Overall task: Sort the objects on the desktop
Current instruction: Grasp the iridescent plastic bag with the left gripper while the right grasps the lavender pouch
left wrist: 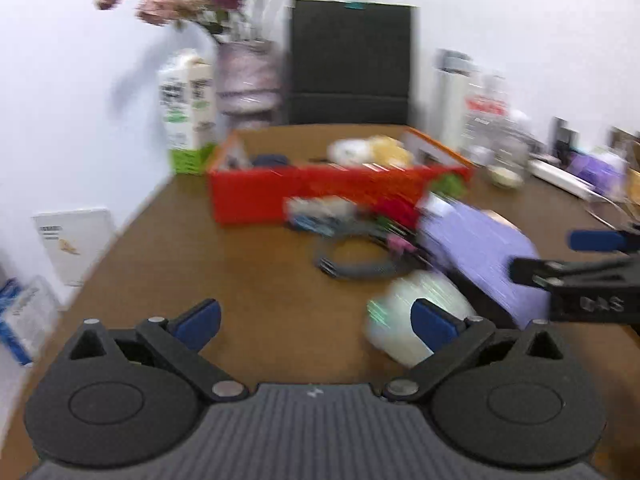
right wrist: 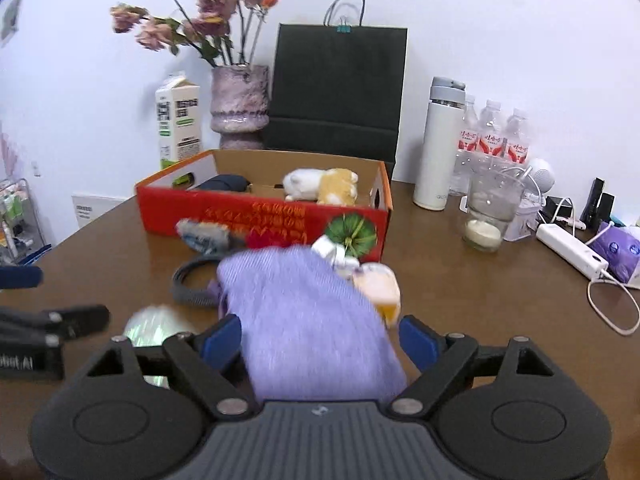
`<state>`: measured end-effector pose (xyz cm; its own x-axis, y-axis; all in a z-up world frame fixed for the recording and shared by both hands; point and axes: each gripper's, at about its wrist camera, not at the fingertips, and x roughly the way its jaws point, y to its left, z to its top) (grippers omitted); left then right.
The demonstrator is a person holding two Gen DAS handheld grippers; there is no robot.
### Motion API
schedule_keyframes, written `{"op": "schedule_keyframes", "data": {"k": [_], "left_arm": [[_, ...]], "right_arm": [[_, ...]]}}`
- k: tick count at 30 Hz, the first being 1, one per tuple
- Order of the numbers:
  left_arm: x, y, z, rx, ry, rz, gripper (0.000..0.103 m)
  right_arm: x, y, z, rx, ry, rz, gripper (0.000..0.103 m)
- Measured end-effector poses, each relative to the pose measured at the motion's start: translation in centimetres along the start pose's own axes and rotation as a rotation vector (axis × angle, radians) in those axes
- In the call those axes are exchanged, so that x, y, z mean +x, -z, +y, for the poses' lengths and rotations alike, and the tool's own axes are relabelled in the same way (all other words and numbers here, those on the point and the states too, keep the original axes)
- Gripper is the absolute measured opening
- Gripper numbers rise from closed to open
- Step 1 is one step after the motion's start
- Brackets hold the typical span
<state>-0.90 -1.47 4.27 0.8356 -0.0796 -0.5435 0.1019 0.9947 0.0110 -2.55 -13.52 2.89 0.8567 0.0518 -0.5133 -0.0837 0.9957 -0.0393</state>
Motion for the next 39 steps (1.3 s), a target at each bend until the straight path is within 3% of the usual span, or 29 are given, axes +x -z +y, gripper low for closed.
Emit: {"op": "schedule_keyframes", "data": {"k": [4, 8, 10, 13, 15, 19, 23, 24, 26, 28, 33, 39], "left_arm": [[-0.5, 1.8, -1.9, 0.047, 0.113, 0.009, 0.103], [1.8, 1.1, -3.0, 0.053, 0.079, 0.023, 0.103], [2.5, 0.4, -2.7, 0.023, 0.101, 0.012, 0.098], [3.0, -0.2, -1.9, -0.024, 0.16, -0.008, 0.073], [3.7, -0.2, -1.5, -0.035, 0.184, 0.024, 0.046], [3.8, 0.2, -1.1, -0.023, 0.195, 0.012, 0.038], [3.2, 0.0, -0.5, -0.049, 0.169, -0.007, 0.032], [2.9, -0.2, -0.2, -0.062, 0.166, -0.018, 0.032], [2.3, -0.6, 0.7, -0.098, 0.186, -0.036, 0.032], [1.8, -1.0, 1.5, -0.14, 0.212, -0.053, 0.031], [-0.4, -2.5, 2.2, -0.156, 0.177, -0.126, 0.031], [-2.7, -5.4, 3.9, -0.184, 0.192, -0.221, 0.031]], "right_arm": [[-1.4, 2.7, -0.6, 0.012, -0.057, -0.019, 0.086], [-1.1, 2.5, -0.9, -0.018, -0.008, -0.043, 0.085], [-0.4, 1.6, -1.1, -0.03, -0.002, -0.047, 0.085], [0.8, 0.0, -1.2, -0.027, -0.028, -0.058, 0.084], [2.3, -1.0, -0.7, -0.063, -0.073, -0.049, 0.085], [5.2, -2.0, 0.9, -0.122, -0.135, -0.013, 0.081], [6.3, -2.5, 1.8, -0.126, -0.116, -0.013, 0.042], [6.1, -2.5, 1.8, -0.112, -0.134, -0.015, 0.026], [5.7, -2.5, 1.4, -0.083, -0.159, -0.026, 0.009], [4.8, -2.5, 0.9, -0.048, -0.155, -0.043, 0.008], [0.8, -3.3, -2.0, 0.079, -0.14, -0.141, 0.007], [-4.3, -5.6, -4.3, 0.159, -0.159, -0.271, 0.007]]}}
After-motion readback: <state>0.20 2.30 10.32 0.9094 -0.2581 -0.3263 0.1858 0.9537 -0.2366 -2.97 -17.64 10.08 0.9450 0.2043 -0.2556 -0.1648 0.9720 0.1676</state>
